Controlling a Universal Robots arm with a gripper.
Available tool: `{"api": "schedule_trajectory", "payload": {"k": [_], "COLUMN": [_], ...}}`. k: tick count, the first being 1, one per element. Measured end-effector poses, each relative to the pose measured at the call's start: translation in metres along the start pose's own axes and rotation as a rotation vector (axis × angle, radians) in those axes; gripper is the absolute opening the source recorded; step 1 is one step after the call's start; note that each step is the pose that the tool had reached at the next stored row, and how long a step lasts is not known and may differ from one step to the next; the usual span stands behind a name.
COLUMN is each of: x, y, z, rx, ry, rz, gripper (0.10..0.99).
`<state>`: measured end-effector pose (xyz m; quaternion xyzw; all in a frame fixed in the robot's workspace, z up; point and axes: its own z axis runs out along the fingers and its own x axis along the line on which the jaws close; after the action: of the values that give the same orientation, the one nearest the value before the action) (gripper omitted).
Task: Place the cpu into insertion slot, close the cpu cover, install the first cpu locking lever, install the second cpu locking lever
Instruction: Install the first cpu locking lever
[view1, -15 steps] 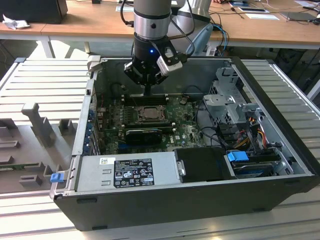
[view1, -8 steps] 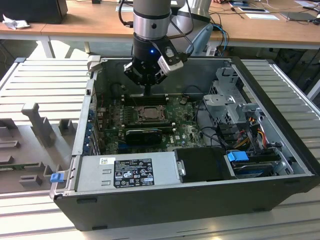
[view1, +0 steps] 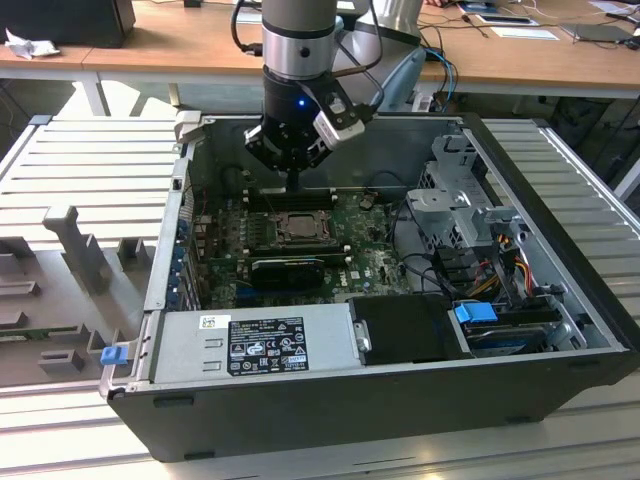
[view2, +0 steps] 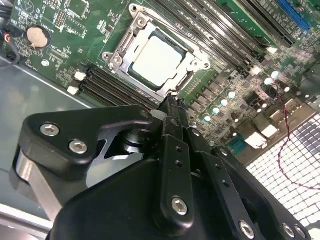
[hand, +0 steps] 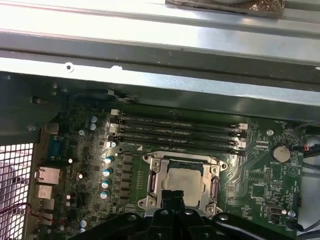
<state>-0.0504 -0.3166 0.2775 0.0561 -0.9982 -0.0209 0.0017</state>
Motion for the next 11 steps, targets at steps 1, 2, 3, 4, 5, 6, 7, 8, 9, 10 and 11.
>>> {"api": "schedule_trajectory", "payload": {"k": [1,2,3,4,5,6,7,8,9,10,11], "x": [0.0011,0.004,0.0068,0.0106,0.0123,0.0132,0.0132,0.0132,0.0132,0.0132,0.0138], "y": [0.0,0.0003,0.0006,0.001,0.0013,0.0013,0.0013,0.0013,0.0013,0.0012,0.0012], "z": [0.0,0.0,0.0002,0.0004,0.0007,0.0012,0.0013,0.0015,0.0021,0.0026,0.0028], "rx": [0.0,0.0,0.0,0.0,0.0,0.0,0.0,0.0,0.0,0.0,0.001], "ry": [-0.0003,-0.0012,-0.0028,-0.0052,-0.0061,-0.0072,-0.0074,-0.0079,-0.0092,-0.01,-0.0102], "rz": [-0.001,-0.001,-0.001,-0.001,-0.001,0.002,0.009,0.02,0.05,0.069,0.074], "gripper": [0.106,0.106,0.106,0.106,0.106,0.106,0.106,0.106,0.106,0.106,0.106]}}
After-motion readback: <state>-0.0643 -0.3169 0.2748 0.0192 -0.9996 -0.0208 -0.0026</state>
